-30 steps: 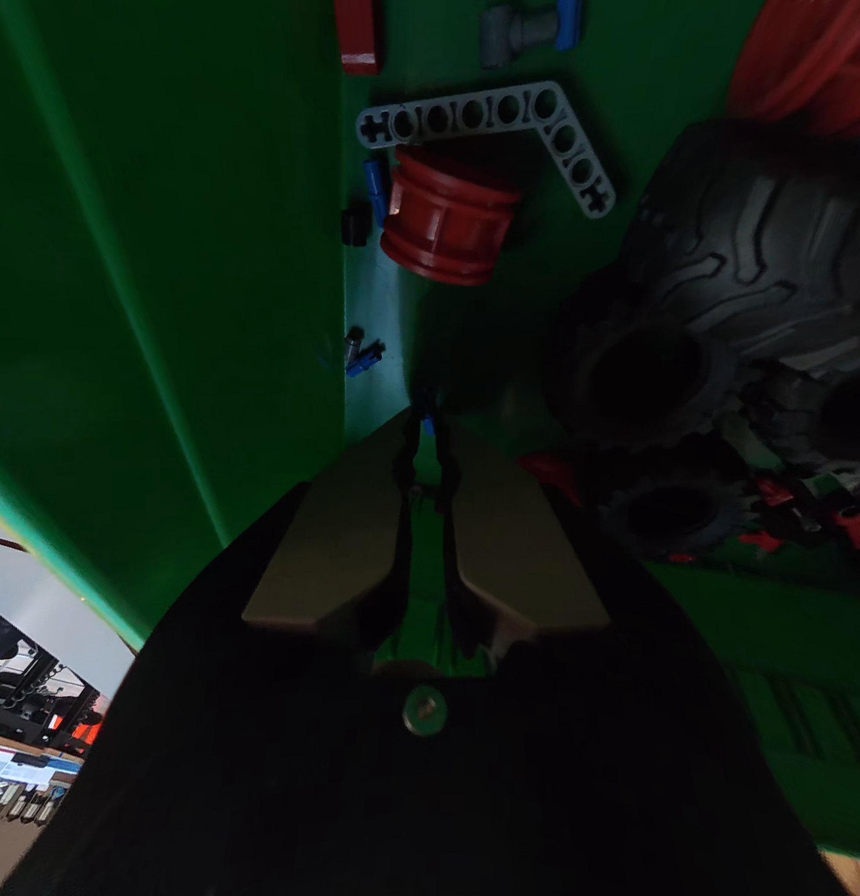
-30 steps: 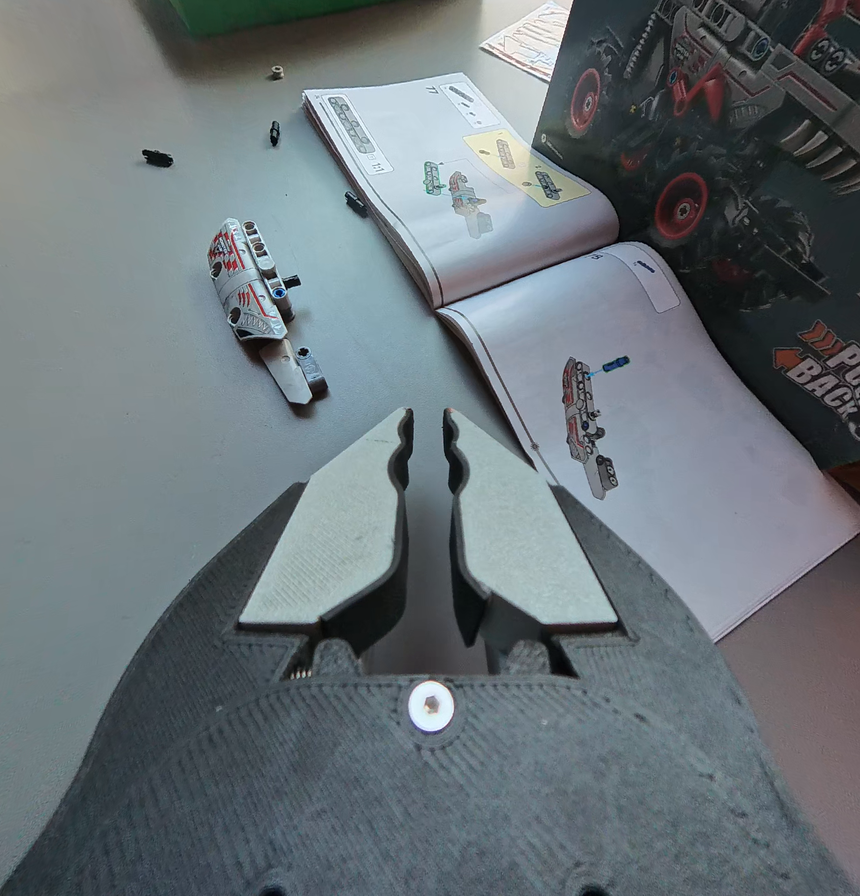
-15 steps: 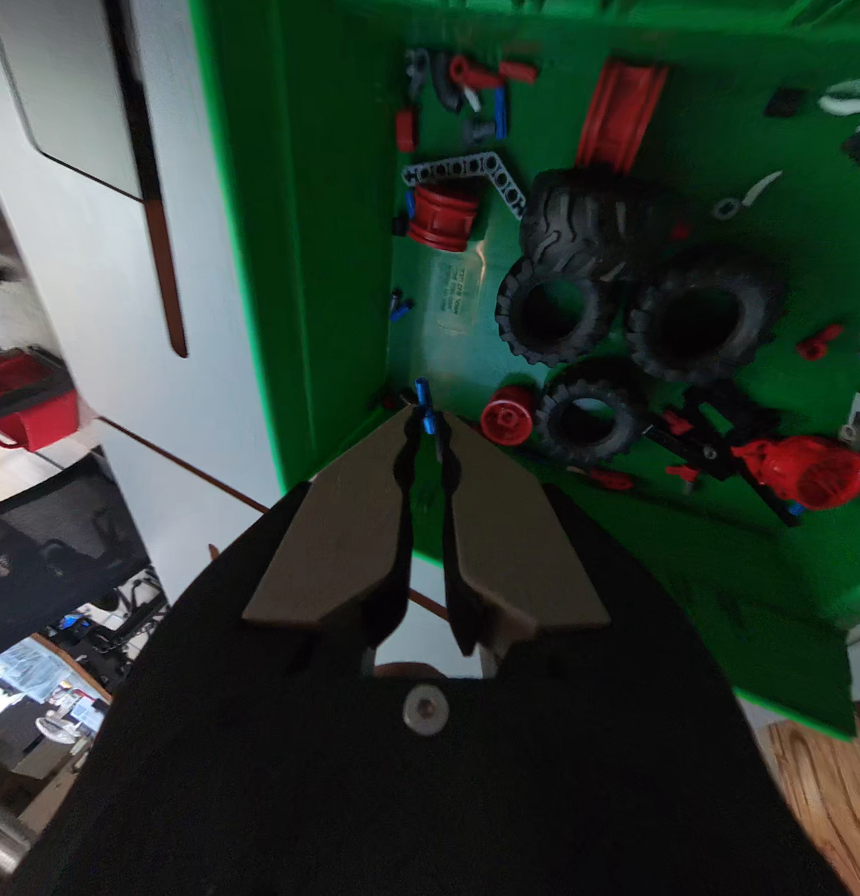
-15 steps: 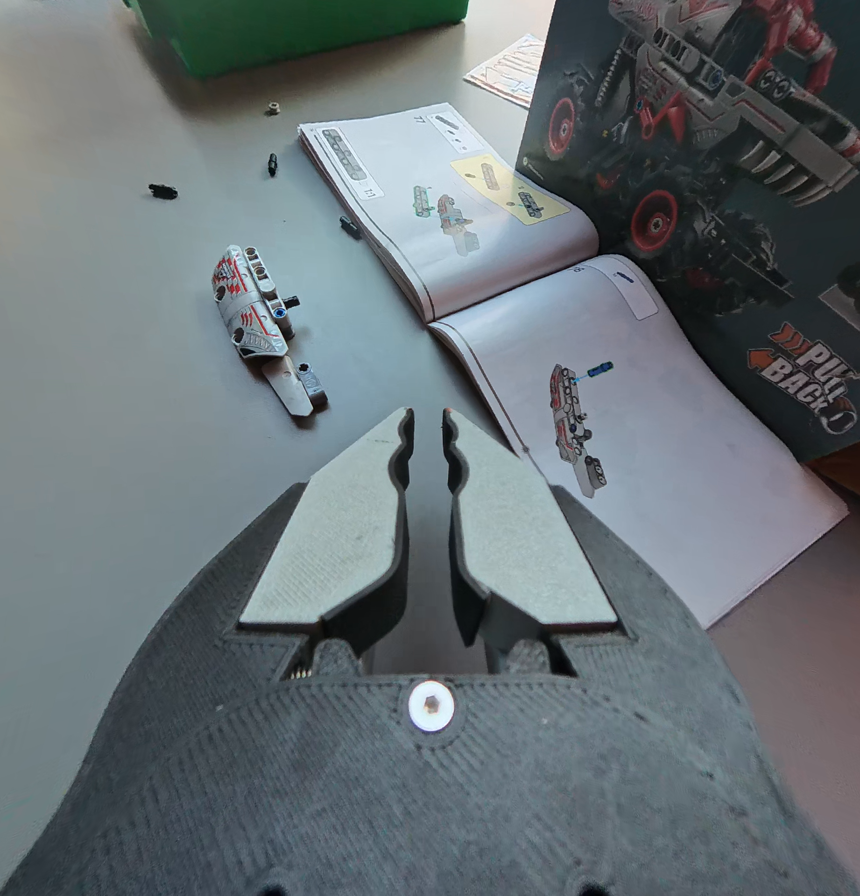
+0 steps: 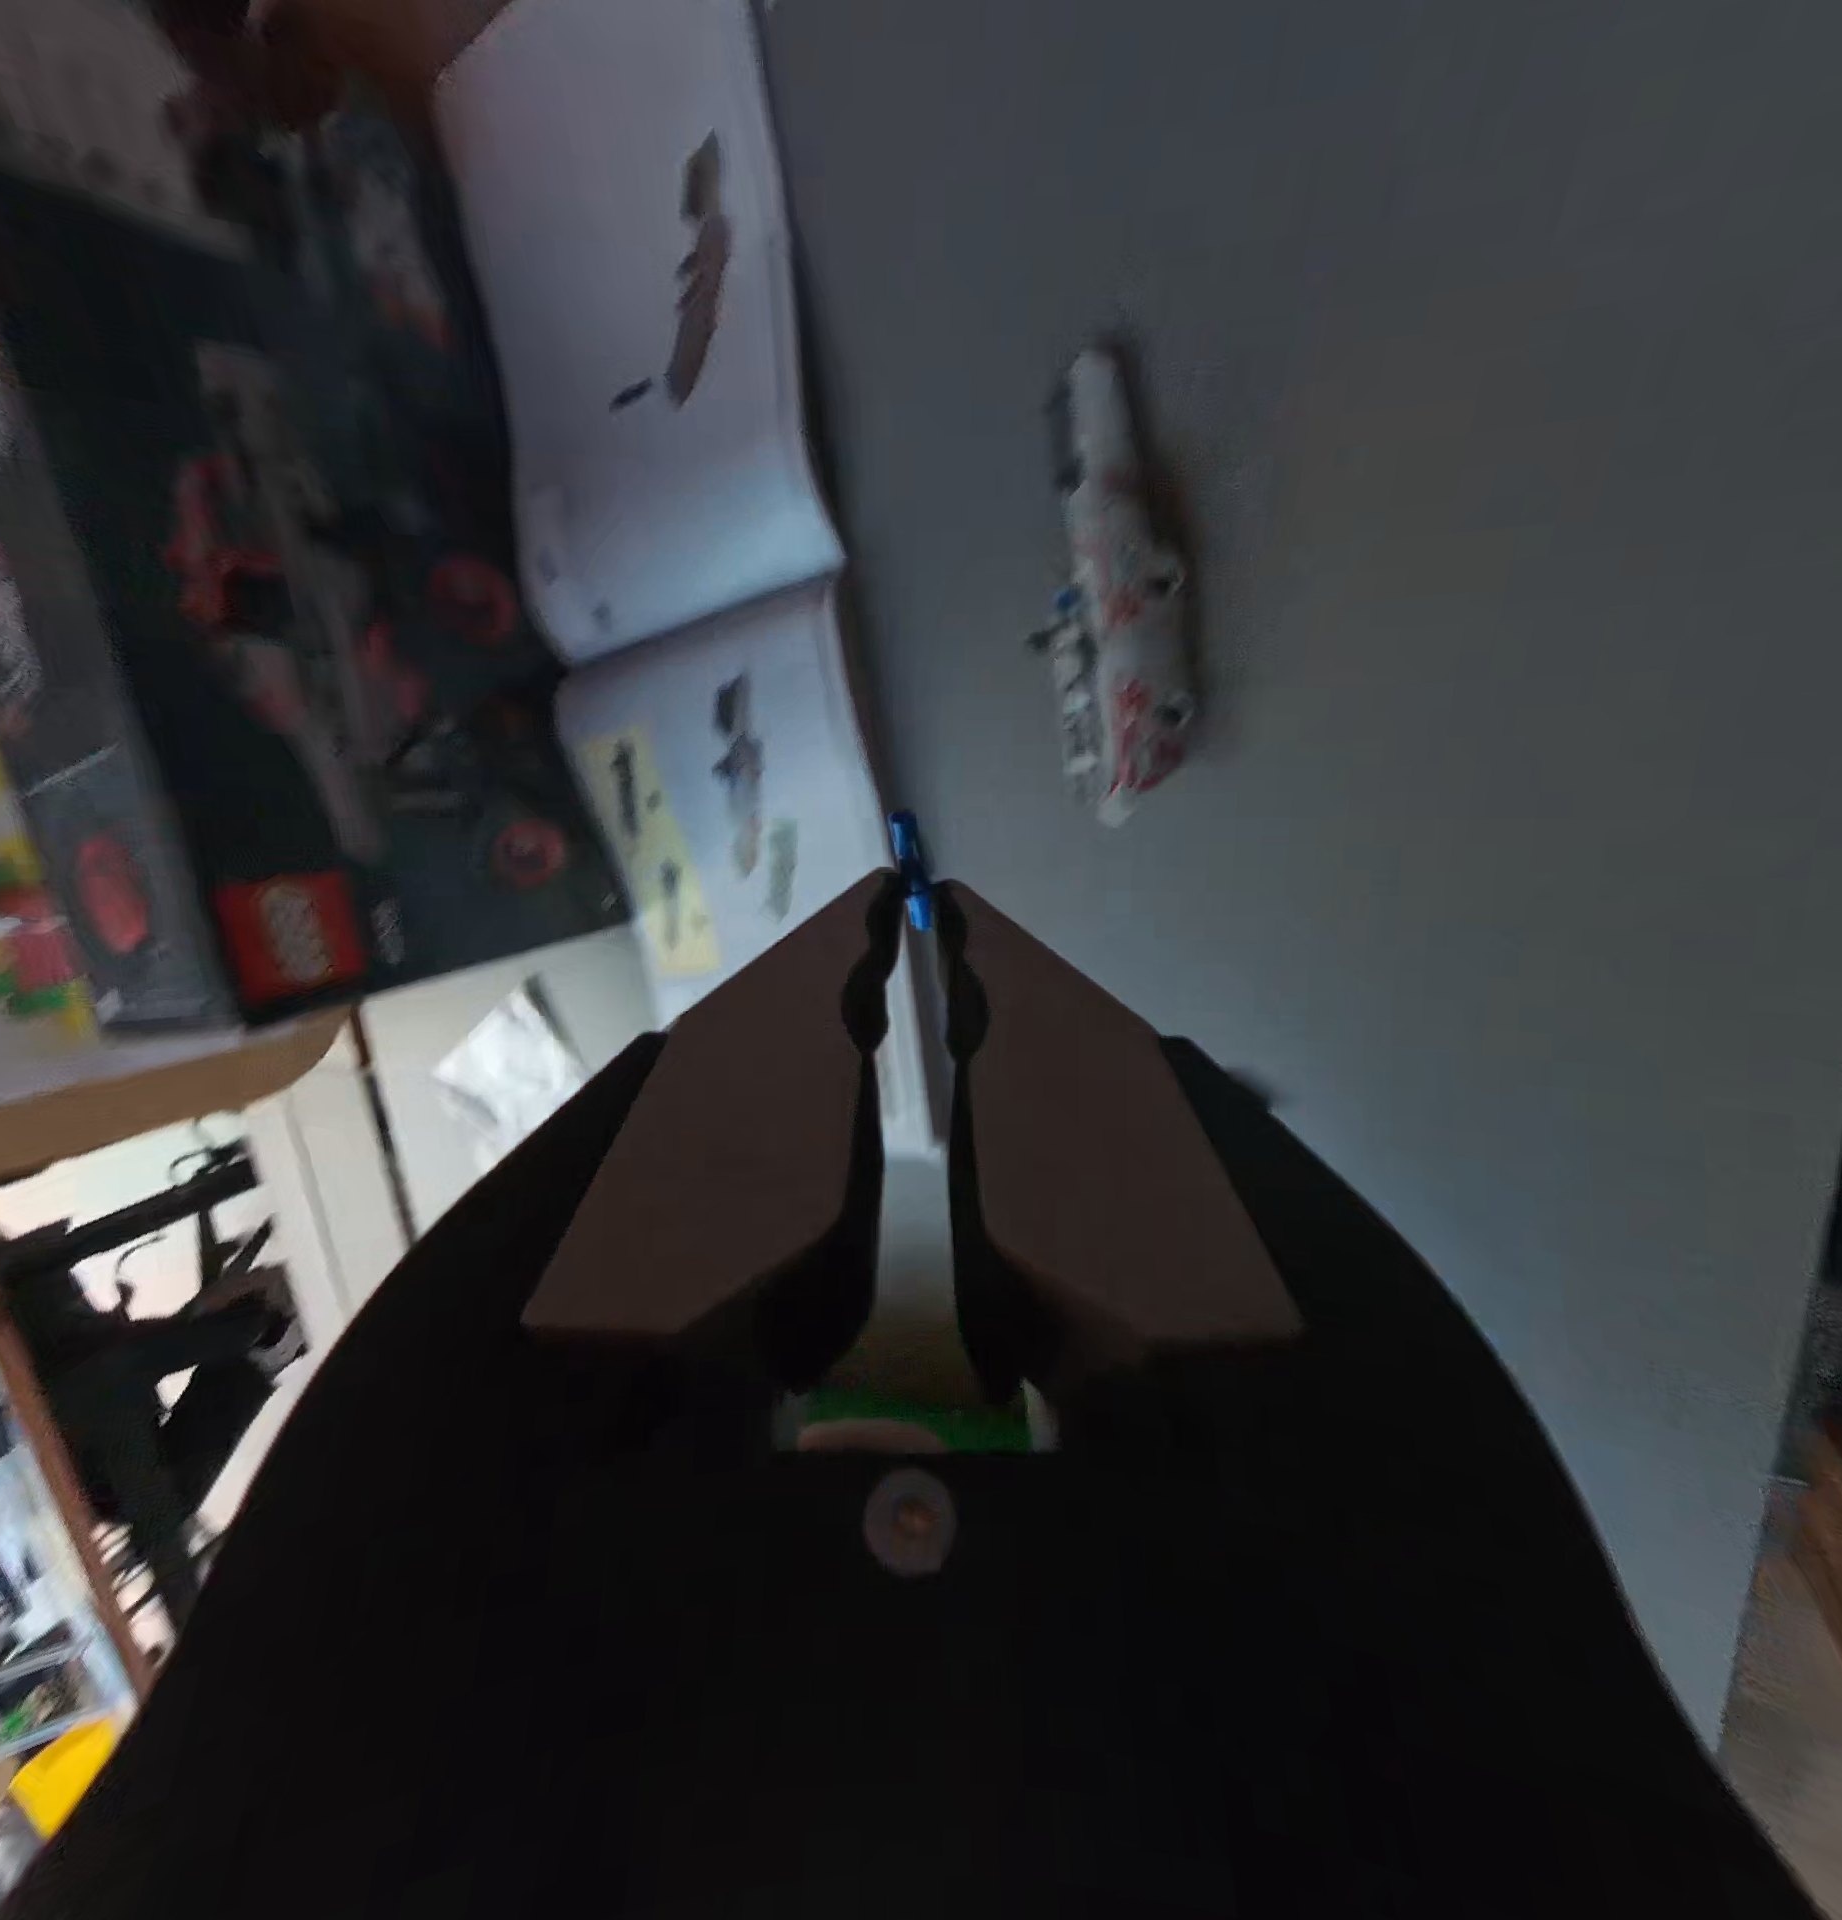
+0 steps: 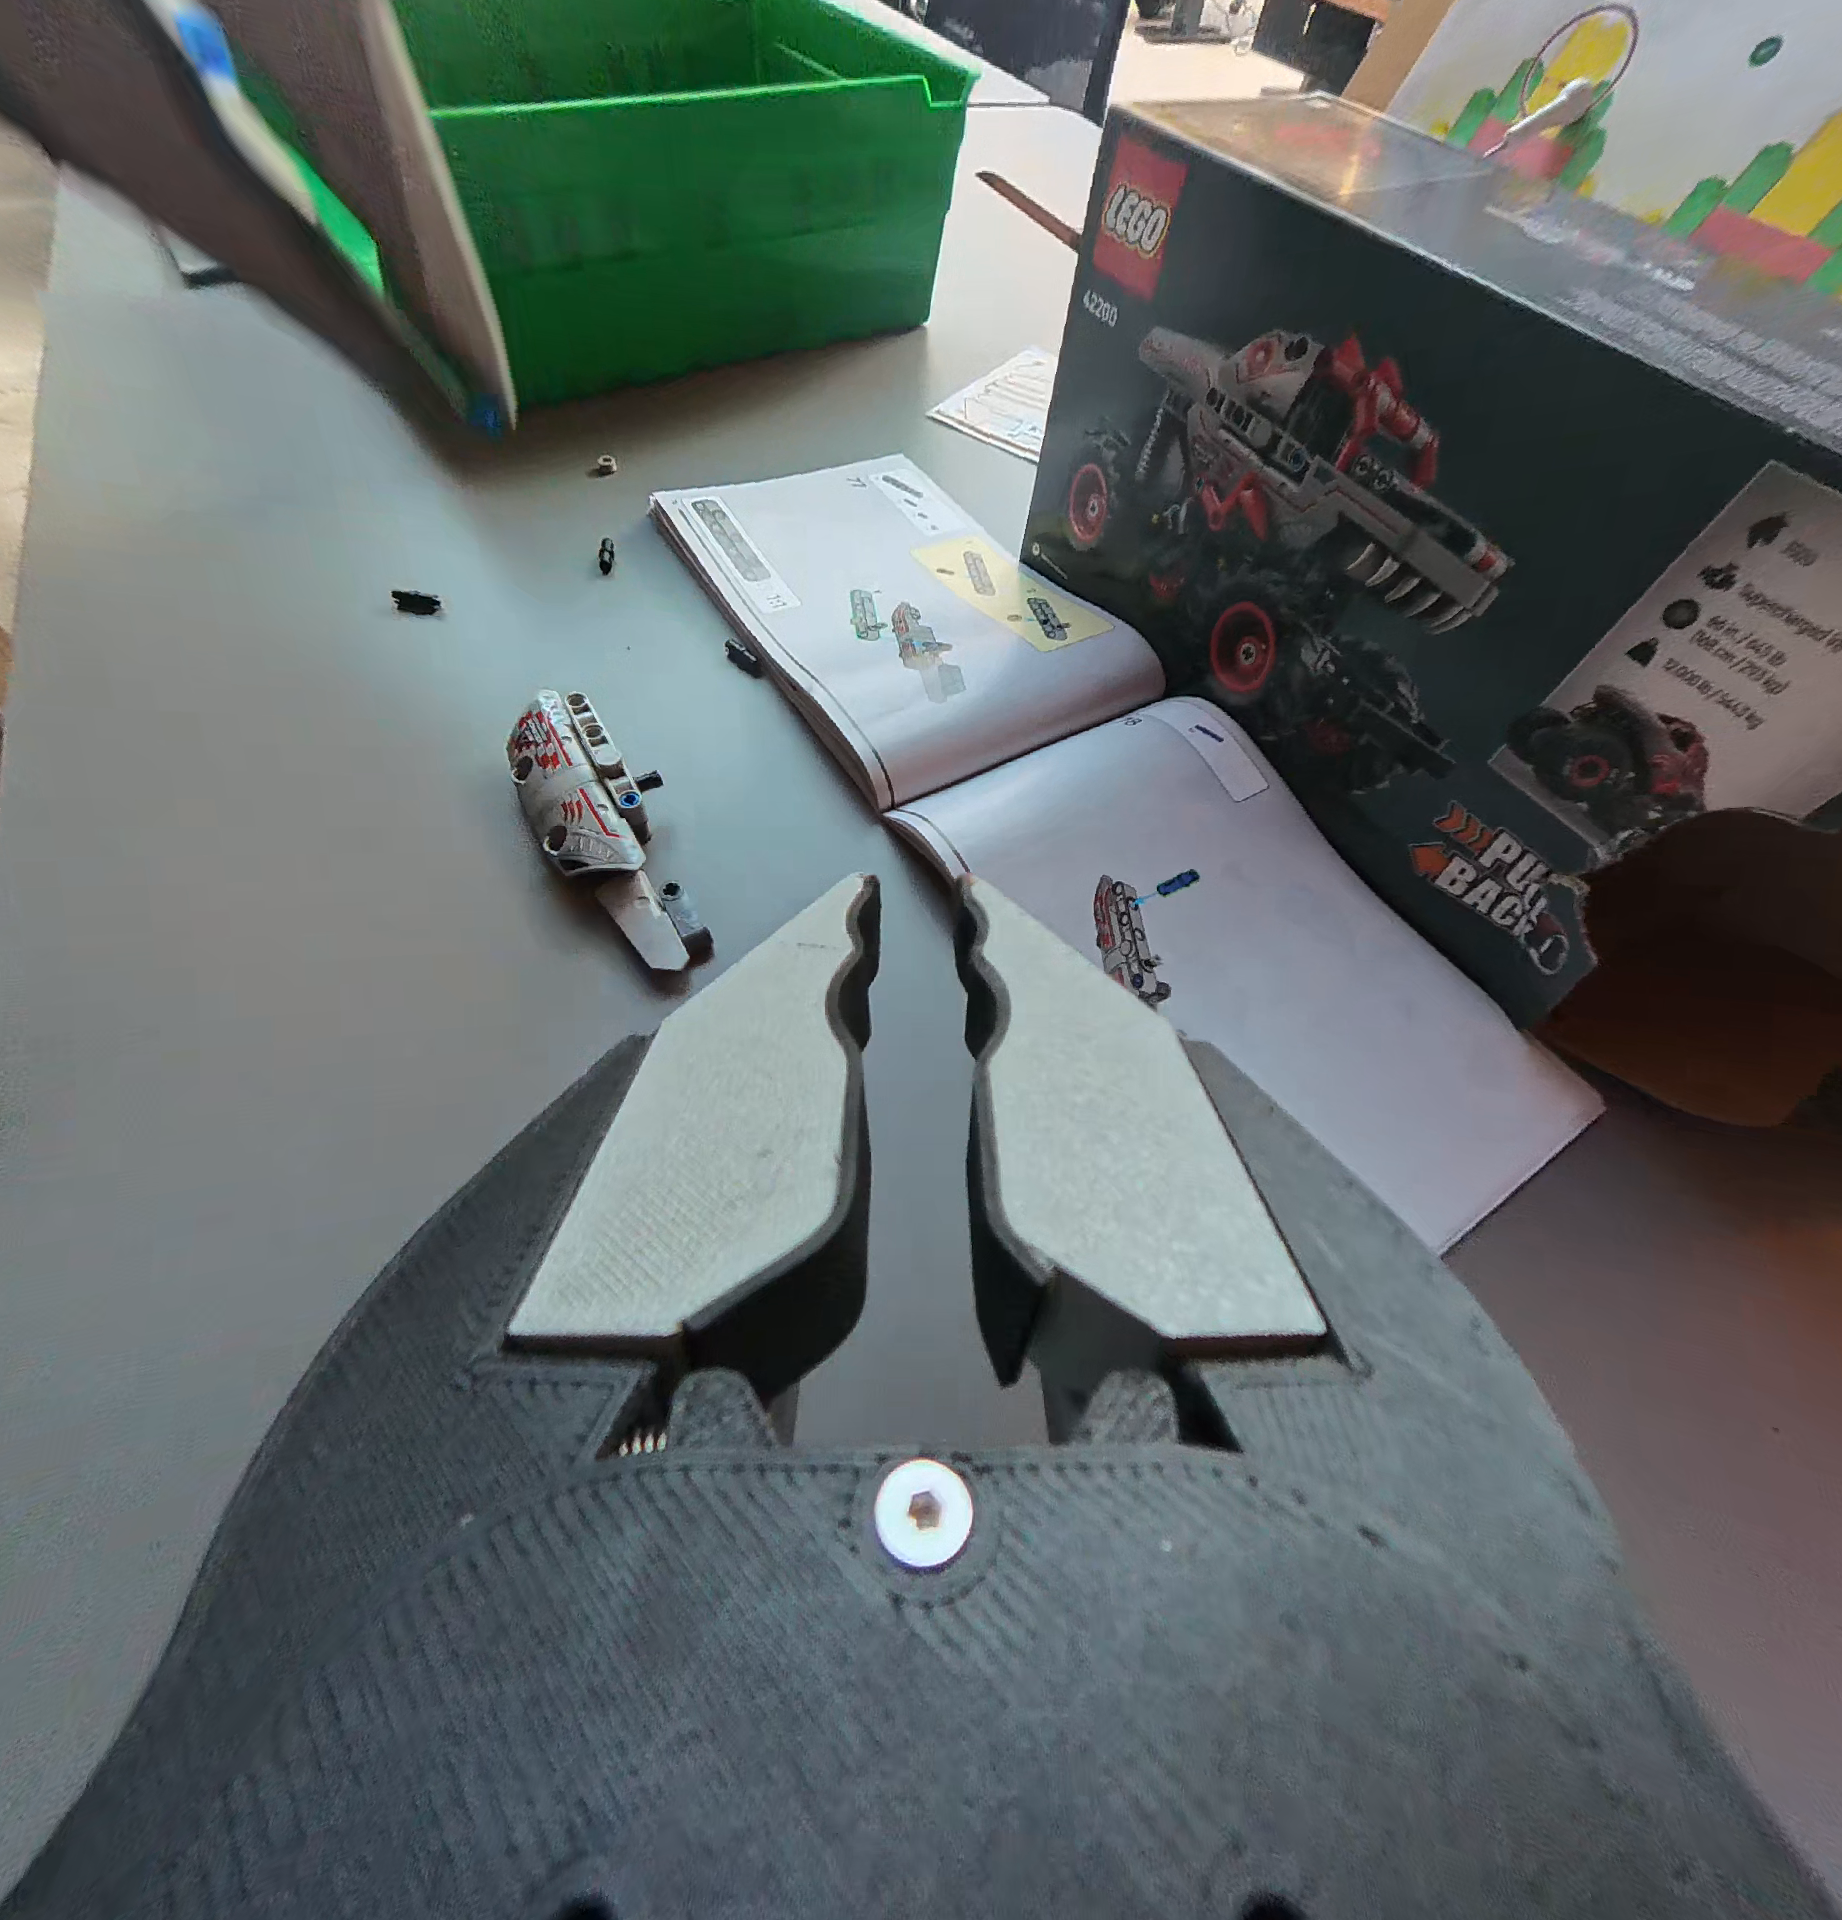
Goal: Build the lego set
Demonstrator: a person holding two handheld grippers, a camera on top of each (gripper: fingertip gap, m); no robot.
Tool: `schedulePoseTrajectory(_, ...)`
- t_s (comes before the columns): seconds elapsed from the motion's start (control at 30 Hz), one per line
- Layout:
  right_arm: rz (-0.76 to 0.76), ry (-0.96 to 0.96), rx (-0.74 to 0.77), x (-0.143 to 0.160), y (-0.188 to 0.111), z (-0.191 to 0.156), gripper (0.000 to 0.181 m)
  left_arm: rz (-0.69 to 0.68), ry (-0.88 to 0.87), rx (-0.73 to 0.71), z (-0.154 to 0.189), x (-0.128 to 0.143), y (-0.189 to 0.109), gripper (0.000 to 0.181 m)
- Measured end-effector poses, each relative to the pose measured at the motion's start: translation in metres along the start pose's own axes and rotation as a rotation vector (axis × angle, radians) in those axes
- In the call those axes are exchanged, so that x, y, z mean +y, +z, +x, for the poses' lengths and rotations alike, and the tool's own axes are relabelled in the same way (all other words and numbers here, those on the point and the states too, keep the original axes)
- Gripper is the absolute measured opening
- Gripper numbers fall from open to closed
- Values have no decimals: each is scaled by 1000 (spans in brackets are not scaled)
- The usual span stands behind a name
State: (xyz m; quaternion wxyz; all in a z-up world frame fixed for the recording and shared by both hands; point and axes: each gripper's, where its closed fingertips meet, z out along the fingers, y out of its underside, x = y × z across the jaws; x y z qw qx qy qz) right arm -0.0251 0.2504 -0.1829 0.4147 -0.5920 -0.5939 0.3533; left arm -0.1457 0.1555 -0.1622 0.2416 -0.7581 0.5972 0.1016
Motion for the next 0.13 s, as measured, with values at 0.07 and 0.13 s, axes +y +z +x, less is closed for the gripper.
schedulePoseTrajectory(0.07, 10, 5, 1, -2, -4, 0, 11, 47, -25, 45, 28, -40, 31, 2)
schedulePoseTrajectory(0.13, 13, 12, -8, -2, -8, -1, 12, 69, -75, 121, 52, -68, 58, 2)
